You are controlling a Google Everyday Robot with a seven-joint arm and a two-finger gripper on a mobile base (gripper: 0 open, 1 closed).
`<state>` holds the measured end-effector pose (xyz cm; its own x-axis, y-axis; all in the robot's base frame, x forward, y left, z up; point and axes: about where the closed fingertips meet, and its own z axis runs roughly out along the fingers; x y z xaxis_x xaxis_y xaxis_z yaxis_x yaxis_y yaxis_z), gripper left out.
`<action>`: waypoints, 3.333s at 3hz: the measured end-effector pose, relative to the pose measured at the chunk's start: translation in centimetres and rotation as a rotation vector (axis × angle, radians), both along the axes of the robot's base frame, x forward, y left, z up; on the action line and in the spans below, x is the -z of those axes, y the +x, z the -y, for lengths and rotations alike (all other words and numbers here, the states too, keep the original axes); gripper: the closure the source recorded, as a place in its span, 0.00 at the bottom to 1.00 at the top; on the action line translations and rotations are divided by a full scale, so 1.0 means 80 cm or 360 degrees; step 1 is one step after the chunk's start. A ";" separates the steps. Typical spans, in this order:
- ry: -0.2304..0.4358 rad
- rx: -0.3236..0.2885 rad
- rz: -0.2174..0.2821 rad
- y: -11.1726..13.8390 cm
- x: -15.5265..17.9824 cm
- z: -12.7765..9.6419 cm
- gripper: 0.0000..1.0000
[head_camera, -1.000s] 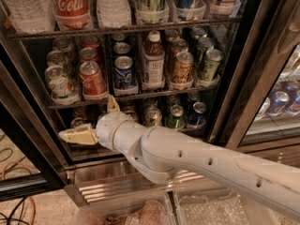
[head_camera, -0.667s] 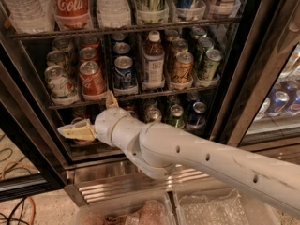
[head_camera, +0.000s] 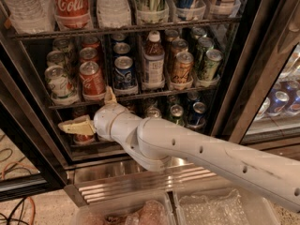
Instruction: Pick coke can from middle shelf of fridge
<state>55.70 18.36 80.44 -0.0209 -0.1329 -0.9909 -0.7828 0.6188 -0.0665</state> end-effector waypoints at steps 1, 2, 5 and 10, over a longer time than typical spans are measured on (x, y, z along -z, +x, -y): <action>-0.0005 0.0000 0.0024 0.012 -0.002 0.001 0.00; -0.0005 0.0027 0.0041 0.023 -0.004 0.007 0.00; 0.0105 0.0151 0.0109 0.040 -0.022 0.008 0.00; 0.0085 0.0054 0.0105 0.032 -0.034 -0.026 0.65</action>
Offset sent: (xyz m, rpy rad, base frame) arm 0.0299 -0.0142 0.0040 -0.0035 -0.0368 -0.0436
